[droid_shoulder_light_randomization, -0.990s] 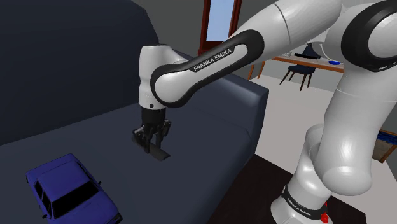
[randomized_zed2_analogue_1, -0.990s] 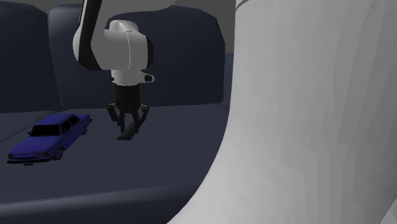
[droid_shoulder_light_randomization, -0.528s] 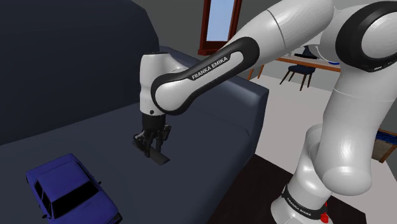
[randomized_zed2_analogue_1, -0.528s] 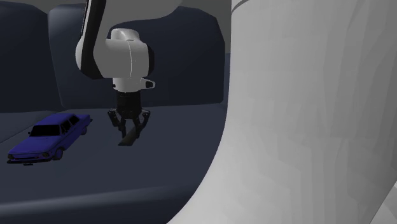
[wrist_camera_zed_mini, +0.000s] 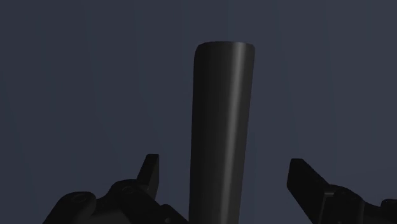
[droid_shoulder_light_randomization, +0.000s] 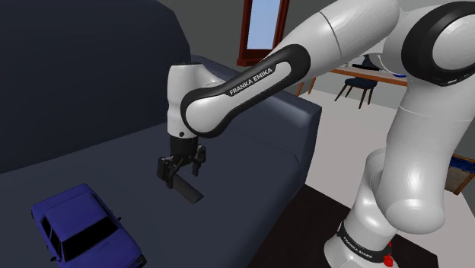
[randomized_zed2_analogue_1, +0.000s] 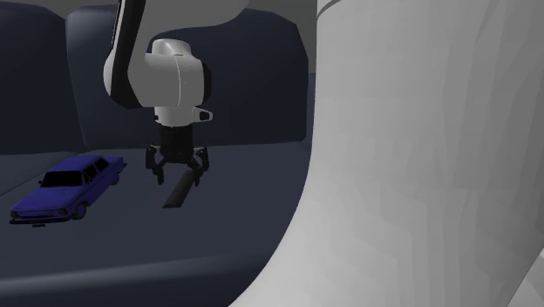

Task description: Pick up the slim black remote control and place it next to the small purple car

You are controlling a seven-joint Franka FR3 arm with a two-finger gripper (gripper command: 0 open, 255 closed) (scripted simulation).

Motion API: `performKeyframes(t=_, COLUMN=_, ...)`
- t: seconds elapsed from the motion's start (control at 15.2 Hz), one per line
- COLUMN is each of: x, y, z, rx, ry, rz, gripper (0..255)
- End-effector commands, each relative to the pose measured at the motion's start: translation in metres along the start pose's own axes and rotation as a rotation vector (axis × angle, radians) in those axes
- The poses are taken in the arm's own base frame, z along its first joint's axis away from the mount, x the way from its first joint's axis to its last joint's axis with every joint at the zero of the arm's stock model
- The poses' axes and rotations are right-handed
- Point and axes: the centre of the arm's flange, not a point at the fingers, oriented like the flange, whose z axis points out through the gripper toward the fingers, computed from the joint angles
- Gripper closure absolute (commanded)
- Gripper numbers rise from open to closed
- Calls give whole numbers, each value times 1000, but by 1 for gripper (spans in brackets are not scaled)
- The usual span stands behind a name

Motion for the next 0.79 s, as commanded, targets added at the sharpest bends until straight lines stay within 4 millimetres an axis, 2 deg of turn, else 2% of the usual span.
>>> performKeyframes(t=0.0, x=0, y=0, z=0, rx=0, ry=0, rz=0, gripper=0)
performKeyframes(t=0.26, x=0, y=0, z=-50, rx=0, ry=0, rz=0, gripper=0)
performKeyframes(t=0.73, x=0, y=0, z=-50, rx=0, ry=0, rz=0, gripper=0)
